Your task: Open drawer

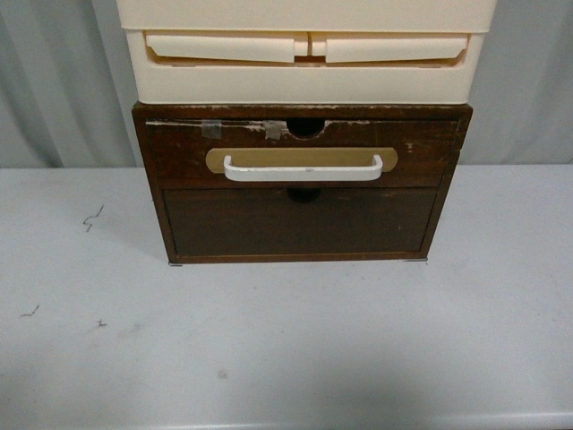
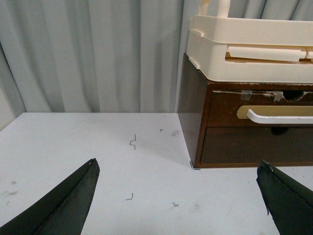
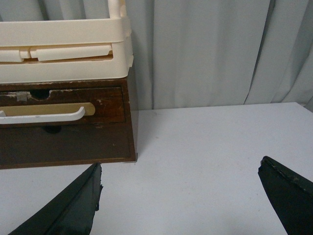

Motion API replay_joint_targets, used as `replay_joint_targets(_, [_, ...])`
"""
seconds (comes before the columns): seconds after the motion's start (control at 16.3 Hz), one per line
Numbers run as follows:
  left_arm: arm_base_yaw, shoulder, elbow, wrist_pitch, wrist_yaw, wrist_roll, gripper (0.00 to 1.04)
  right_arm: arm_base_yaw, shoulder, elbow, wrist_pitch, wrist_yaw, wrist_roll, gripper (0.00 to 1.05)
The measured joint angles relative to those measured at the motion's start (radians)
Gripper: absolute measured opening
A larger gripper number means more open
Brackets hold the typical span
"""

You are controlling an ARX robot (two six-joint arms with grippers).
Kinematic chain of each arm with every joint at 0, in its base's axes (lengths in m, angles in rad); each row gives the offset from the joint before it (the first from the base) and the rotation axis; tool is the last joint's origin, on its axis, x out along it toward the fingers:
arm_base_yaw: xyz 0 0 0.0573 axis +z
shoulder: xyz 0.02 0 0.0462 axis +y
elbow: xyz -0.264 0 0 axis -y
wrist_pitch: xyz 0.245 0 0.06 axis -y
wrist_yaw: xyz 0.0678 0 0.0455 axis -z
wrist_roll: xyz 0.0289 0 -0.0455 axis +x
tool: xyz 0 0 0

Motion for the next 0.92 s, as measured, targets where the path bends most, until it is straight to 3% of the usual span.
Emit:
replay_joint_targets(0.73, [0.000,0.000,0.000,0.000,0.000,0.000,0.98,0.000,0.000,0.000,0.000,0.000,0.000,0.98])
replay_joint_targets(0.86, [-0.026,0.196,0.127,-0.274,-0.020,-0.092,0.98,0.047,0.215,0.135,-0.290,0.051,-0.006,0.98])
replay_joint_targets(0.92, [-0.042,0.367,0.202,-0.272,0.011,-0.170,0.98,0.026,0.322,0.182,-0.292,-0.032,0.026,0.98])
